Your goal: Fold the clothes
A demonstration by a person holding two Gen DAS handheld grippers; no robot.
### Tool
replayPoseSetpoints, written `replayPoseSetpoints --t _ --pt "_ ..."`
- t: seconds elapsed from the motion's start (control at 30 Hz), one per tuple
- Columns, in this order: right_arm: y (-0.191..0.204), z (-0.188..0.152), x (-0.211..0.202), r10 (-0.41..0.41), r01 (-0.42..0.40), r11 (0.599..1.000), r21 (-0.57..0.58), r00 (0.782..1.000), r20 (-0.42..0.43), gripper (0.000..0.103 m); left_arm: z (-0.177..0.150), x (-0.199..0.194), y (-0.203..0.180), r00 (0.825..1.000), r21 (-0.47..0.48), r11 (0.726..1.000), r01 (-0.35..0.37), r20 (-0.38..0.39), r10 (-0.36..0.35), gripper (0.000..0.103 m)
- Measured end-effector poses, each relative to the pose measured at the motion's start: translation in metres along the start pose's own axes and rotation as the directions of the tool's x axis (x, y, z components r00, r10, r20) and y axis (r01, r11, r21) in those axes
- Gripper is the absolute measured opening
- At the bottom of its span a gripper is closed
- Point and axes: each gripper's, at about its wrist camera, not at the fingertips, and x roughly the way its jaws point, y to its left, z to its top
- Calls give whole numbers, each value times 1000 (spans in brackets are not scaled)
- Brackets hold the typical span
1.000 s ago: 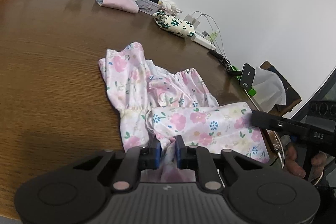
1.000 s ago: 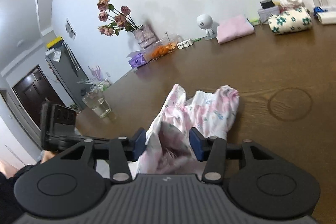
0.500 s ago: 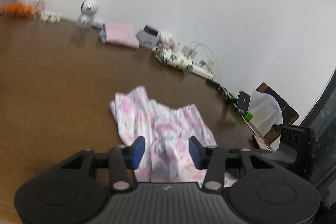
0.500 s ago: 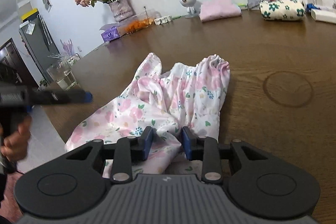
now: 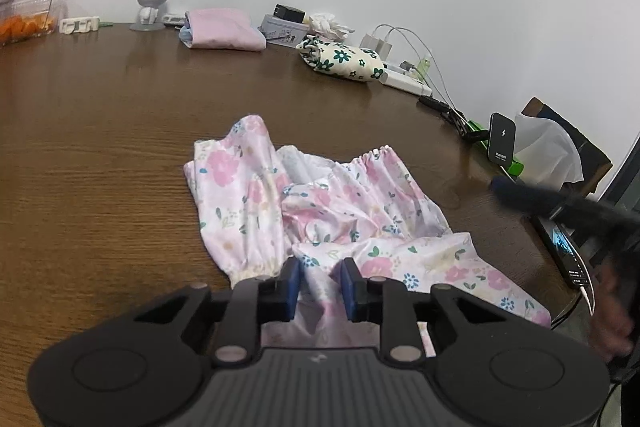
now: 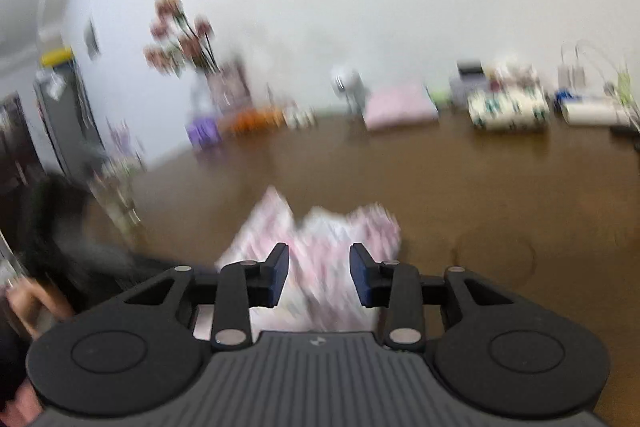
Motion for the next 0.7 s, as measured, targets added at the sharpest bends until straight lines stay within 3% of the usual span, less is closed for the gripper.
replayPoseSetpoints --t 0.07,0.13,0.2,0.3,0.5,0.57,0.7 --pt "7 4 5 43 -43 999 0 999 1 29 -1 -1 0 1000 3 1000 -3 2 3 22" --pt "13 -2 25 65 -66 998 -4 996 -63 22 -2 -1 1 1000 -7 1000 -2 7 2 21" --pt "12 -14 50 27 -27 1000 -2 990 -136 16 -3 -2 2 1000 -13 1000 0 13 0 21" --pt "5 -27 71 22 -13 999 45 978 -208 15 -6 -2 2 1000 -9 1000 1 25 -1 21" --pt "6 -35 74 26 -30 999 -13 976 -216 15 -4 -13 9 998 -15 1000 18 63 -17 21" --pt "6 -36 73 29 -35 999 -24 976 -216 15 -2 -30 12 993 7 1000 9 115 -9 24" --pt "8 -36 73 30 -44 997 -58 974 -223 15 -9 -61 7 985 181 983 -2 169 -29 51"
